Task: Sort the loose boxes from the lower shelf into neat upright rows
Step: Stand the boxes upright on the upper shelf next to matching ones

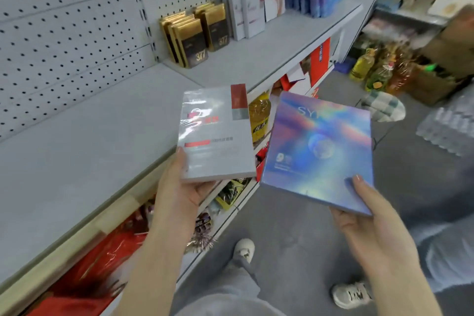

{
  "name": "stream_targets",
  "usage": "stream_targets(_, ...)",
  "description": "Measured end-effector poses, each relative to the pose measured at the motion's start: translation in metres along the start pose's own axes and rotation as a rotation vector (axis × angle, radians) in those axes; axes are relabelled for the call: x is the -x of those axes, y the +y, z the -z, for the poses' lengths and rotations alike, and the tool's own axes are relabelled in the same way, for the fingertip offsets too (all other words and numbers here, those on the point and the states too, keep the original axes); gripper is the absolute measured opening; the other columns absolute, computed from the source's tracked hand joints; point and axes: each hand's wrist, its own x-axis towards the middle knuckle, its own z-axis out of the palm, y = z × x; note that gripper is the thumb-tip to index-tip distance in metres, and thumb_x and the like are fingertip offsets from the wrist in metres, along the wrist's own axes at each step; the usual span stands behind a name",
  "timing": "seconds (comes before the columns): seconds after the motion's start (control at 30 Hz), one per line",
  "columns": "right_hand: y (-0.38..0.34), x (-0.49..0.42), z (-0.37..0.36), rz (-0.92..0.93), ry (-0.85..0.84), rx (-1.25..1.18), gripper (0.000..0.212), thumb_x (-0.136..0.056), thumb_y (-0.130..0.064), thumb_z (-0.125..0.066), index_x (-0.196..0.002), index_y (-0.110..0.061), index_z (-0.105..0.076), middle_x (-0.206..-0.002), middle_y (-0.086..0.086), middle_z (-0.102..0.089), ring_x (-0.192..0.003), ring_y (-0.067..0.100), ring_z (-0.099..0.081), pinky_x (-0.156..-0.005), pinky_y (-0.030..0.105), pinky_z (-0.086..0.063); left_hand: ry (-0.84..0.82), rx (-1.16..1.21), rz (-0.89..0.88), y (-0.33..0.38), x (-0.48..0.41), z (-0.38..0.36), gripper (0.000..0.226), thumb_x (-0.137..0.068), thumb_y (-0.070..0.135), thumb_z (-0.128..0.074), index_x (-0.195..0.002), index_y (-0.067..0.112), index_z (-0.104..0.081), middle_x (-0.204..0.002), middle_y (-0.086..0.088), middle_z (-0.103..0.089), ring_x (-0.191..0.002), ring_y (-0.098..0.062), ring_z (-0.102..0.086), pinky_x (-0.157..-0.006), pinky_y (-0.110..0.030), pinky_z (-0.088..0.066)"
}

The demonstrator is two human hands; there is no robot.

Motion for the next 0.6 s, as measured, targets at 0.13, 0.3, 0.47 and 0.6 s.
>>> stream_targets(0.13,-0.033,-0.069,-0.012,0.034,0.070,-0.028,0.024,-0.075,-0.009,-0.055,-0.070,-0.014,-0.078,-0.092,-0.001,-0.075,-0.081,0.007,-0.071,-0.073,0.018,-0.056,-0.111,0.038,0.018,-0.002,-0.070,-0.046,0.020,-0.089,0.014,-0.056,-0.109,0.017,-0.060,-0.095,0.004,-0.075,-0.087,-0.010,-0.070,-0.064,-0.021,-0.055)
stream_targets(0.3,-0.056,-0.148,-0.029,0.043,0.003,0.017,0.022,-0.064,-0.006,-0.063,-0.082,-0.010,-0.073,-0.082,0.001,-0.074,-0.069,0.011,-0.071,-0.055,0.021,-0.054,-0.168,-0.060,0.013,0.009,-0.145,-0.083,0.055,-0.079,0.005,-0.067,-0.131,0.011,-0.050,-0.121,-0.007,-0.066,-0.104,-0.024,-0.067,-0.071,-0.029,-0.057)
stream_targets(0.47,-0.071,-0.219,-0.018,-0.046,-0.067,0.085,0.072,-0.049,-0.021,-0.089,-0.115,-0.006,-0.067,-0.119,0.009,-0.069,-0.104,0.020,-0.067,-0.096,0.035,-0.048,-0.138,-0.134,-0.013,0.004,-0.182,-0.117,0.050,-0.080,0.006,-0.061,-0.127,0.017,-0.052,-0.114,-0.001,-0.070,-0.097,-0.018,-0.070,-0.066,-0.026,-0.057)
stream_targets(0.6,-0.092,-0.289,-0.010,-0.106,-0.084,0.064,0.034,-0.078,-0.011,-0.063,-0.112,-0.007,-0.068,-0.120,0.008,-0.068,-0.107,0.020,-0.065,-0.104,0.040,-0.042,-0.095,-0.145,-0.008,-0.009,-0.210,-0.160,0.036,-0.082,0.011,-0.060,-0.116,0.020,-0.057,-0.110,-0.002,-0.071,-0.097,-0.020,-0.070,-0.076,-0.039,-0.060)
